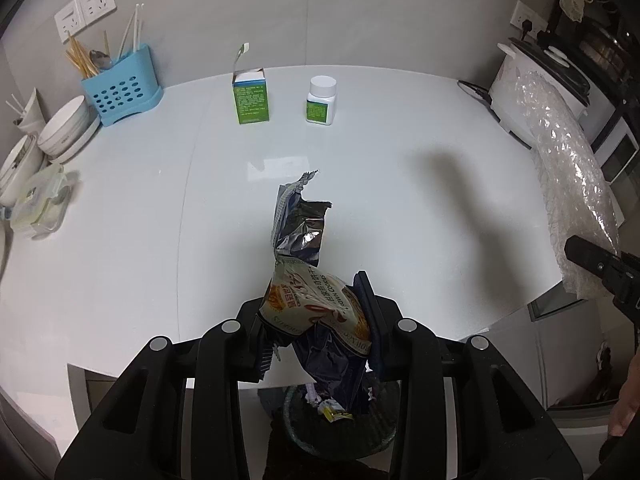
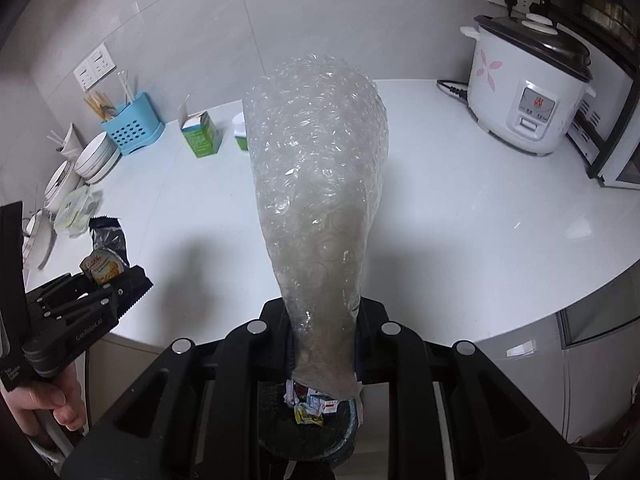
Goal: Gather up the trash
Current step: 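Carry the snack packet and bubble wrap down over the trash bin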
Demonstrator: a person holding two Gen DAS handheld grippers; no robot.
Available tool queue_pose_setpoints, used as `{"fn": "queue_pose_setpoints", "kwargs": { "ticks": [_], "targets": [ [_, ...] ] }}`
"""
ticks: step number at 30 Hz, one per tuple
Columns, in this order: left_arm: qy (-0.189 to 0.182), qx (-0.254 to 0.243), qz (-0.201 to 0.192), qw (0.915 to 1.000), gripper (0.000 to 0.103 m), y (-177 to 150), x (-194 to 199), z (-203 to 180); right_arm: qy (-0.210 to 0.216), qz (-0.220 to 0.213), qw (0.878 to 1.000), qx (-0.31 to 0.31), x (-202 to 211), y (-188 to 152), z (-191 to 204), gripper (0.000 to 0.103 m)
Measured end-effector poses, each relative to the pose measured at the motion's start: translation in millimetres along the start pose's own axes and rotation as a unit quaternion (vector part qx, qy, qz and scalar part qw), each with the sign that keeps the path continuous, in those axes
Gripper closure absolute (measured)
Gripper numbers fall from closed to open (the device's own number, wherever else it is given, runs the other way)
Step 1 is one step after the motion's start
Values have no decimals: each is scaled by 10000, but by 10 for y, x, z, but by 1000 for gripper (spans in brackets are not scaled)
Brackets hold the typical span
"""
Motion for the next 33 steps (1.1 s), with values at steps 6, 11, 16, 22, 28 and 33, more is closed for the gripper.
{"fn": "queue_pose_setpoints", "kwargs": {
  "ticks": [6, 11, 16, 22, 28, 33],
  "targets": [
    [-46, 24, 26, 10000, 68, -225, 72, -9, 109, -8, 9999, 73, 102, -308, 80, 84],
    [-135, 70, 28, 9999, 68, -413, 132, -21, 204, -14, 9998, 89, 193, -524, 143, 84],
    [-174, 73, 16, 9998, 68, -617, 181, -33, 316, -20, 9994, 110, 280, -711, 221, 84],
    [-241, 19, -4, 9997, 68, -867, 215, -21, 474, -14, 9988, 156, 328, -956, 340, 84],
    [-397, 14, -12, 9992, 68, -1108, 234, 38, 643, 104, 9975, 260, 301, -1287, 479, 84],
    [-593, -36, -22, 9982, 68, -1323, 203, 77, 801, 229, 9957, 399, 247, -1597, 560, 84]
  ]
}}
Point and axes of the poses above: each gripper's, at about its wrist camera, not at the fingertips, and x roughly against the way its jaws point, z to its left, y to its top, the point moved 5 cm from there along -x, roughly the way its jaws point, and after that the axes turned 9 degrees about x, right-handed, at the moved point
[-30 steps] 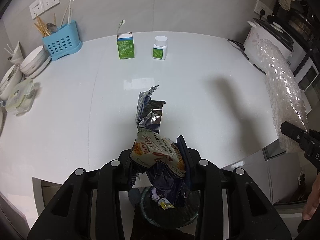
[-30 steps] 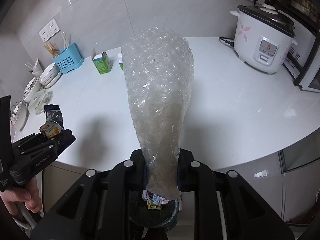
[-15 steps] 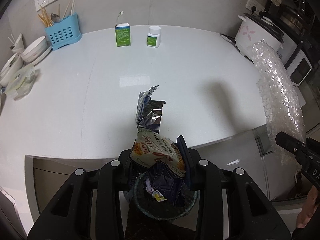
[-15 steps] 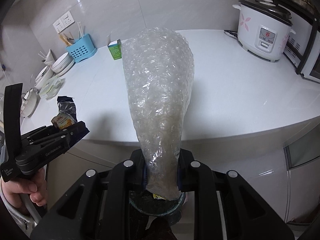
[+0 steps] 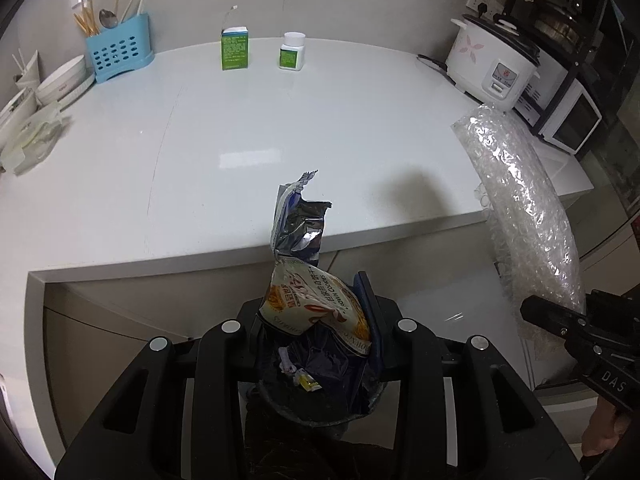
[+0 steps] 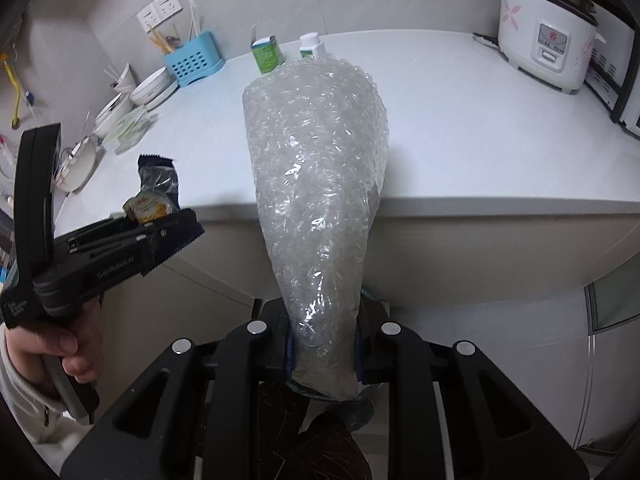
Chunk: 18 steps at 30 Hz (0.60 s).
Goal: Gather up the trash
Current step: 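Carry the snack packet and bubble wrap down over the trash bin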
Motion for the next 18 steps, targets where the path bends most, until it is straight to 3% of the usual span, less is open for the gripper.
{"fn": "queue_pose_setpoints", "kwargs": {
  "ticks": [8, 18],
  "targets": [
    [-133, -52, 135, 9998, 68, -355, -201, 105, 157, 327, 9992, 190, -207, -446, 85, 84],
    [-23, -66, 378, 9993, 68, -704, -631, 183, 259, 772, 9963, 281, -520, -829, 64, 84]
  ]
}}
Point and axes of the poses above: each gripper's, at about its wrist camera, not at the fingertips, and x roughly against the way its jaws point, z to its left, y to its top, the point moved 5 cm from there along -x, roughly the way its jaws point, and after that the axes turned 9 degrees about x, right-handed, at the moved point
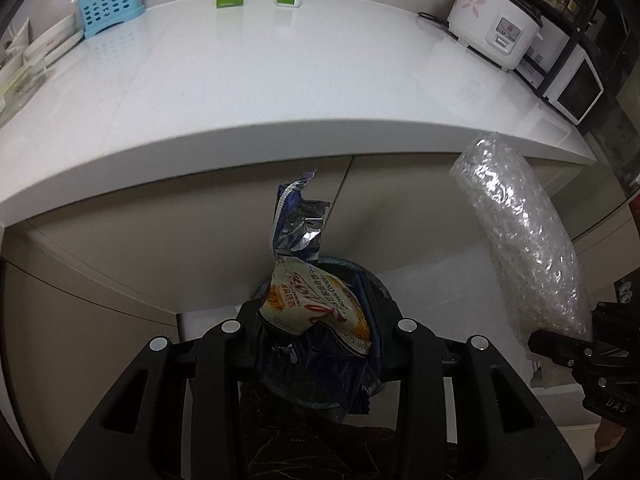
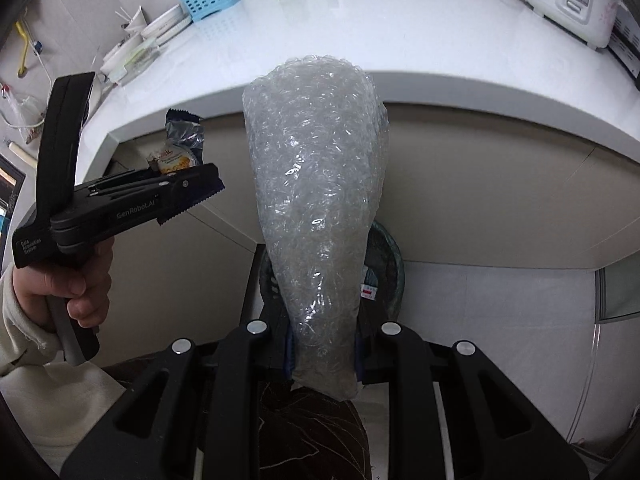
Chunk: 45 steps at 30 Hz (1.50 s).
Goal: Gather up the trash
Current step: 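Carry the snack packet and bubble wrap down over the trash bin, then open the left tool dropping the snack packet while the right tool releases the bubble wrap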
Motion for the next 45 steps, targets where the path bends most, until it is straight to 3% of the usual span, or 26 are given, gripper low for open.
{"fn": "queue_pose_setpoints", "kwargs": {
  "ticks": [8, 17, 30, 36, 45],
  "targets": [
    [40, 20, 283, 9996, 68, -178, -428, 16, 56, 486, 9988, 47, -476, -150, -87, 84],
    [322, -113, 694, 9970, 68, -382, -923, 82, 46, 1038, 9944, 169, -1060, -215, -152, 84],
    [192, -98, 898, 9957, 67, -518, -1159, 57, -4, 1487, 9888, 109, -1464, -149, -210, 84],
    [96, -182, 929, 9955, 61, -529, -1158, -36, 2, 1515, 9884, 74, -1477, -170, -226, 83],
    [34, -166, 882, 9960, 39, -505, -1127, -26, -16, 1560, 9877, 89, -1491, -201, -212, 83]
  ]
}}
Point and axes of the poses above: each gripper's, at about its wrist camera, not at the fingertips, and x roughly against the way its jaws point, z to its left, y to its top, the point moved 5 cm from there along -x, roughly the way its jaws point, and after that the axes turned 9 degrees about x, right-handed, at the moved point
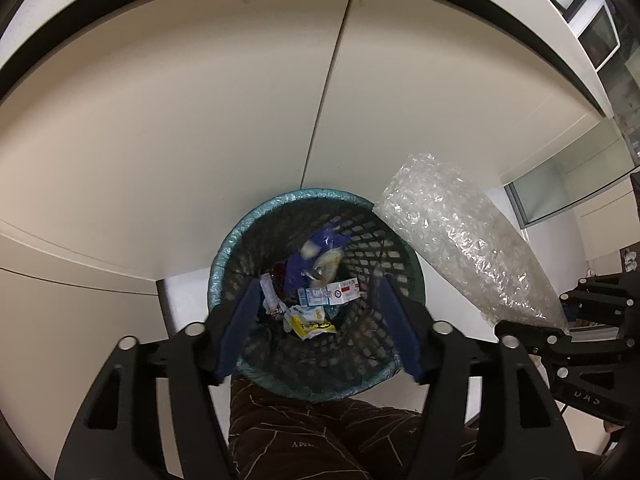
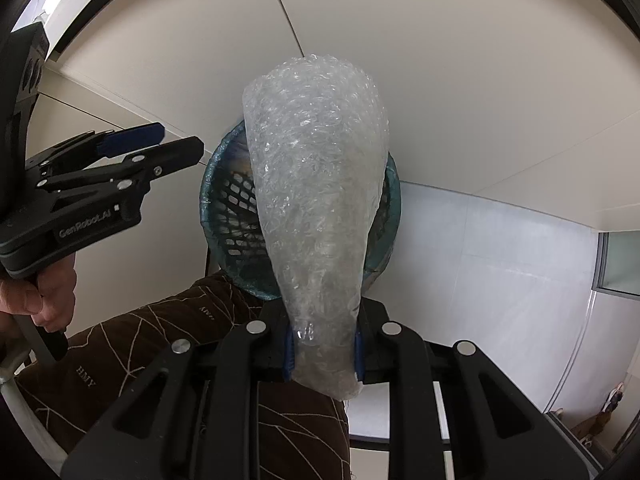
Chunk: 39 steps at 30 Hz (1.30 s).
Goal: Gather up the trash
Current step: 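Open the left tool dropping the snack packet while the right tool releases the bubble wrap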
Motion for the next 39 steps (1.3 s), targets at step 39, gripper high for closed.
{"fn": "queue_pose_setpoints", "kwargs": {
  "ticks": [39],
  "targets": [
    [493, 539, -9, 9973, 6, -85, 338, 768, -594, 978, 9910, 693, -740, 283, 370, 46]
  ]
}}
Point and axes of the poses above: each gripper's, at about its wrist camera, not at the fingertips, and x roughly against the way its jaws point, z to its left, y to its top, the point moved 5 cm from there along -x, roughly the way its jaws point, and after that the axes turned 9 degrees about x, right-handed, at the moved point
